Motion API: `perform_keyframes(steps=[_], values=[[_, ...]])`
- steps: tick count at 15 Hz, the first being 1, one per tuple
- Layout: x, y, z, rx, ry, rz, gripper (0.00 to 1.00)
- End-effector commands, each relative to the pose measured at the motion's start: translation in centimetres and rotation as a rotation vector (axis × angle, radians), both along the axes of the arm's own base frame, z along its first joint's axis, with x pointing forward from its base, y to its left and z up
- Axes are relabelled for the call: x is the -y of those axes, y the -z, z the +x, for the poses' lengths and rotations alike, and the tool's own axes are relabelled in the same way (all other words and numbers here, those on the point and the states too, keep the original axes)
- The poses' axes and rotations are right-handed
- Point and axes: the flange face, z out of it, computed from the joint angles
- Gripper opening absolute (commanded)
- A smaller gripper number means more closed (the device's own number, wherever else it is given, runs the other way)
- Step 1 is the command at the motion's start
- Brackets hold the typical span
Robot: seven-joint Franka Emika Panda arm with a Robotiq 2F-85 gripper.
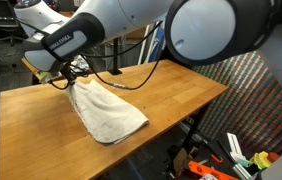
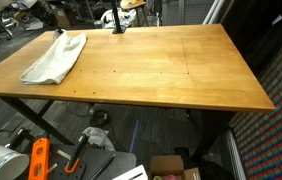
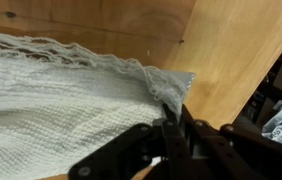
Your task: Fold the towel in half
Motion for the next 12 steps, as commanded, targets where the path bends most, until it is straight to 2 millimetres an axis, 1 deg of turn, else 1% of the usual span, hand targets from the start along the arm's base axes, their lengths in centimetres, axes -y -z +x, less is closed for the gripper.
perform_keyframes(steps=[1, 4, 6, 7, 8, 9, 10, 12], values=[[0.9, 0.2, 2.6, 0.046, 0.139, 0.005, 0.09], [1.9, 0.7, 3.5, 0.044, 0.208, -0.002, 0.1], [2.4, 1.1, 3.7, 0.034, 0.219, -0.025, 0.1], [2.3, 1.4, 3.6, 0.017, 0.207, -0.038, 0.35], [2.2, 1.6, 3.5, 0.007, 0.196, -0.053, 0.35], [2.0, 1.8, 3.2, -0.008, 0.169, -0.061, 0.4], [1.8, 1.7, 3.0, -0.018, 0.147, -0.062, 0.48], [1.3, 0.7, 2.5, -0.053, 0.057, -0.037, 0.64]])
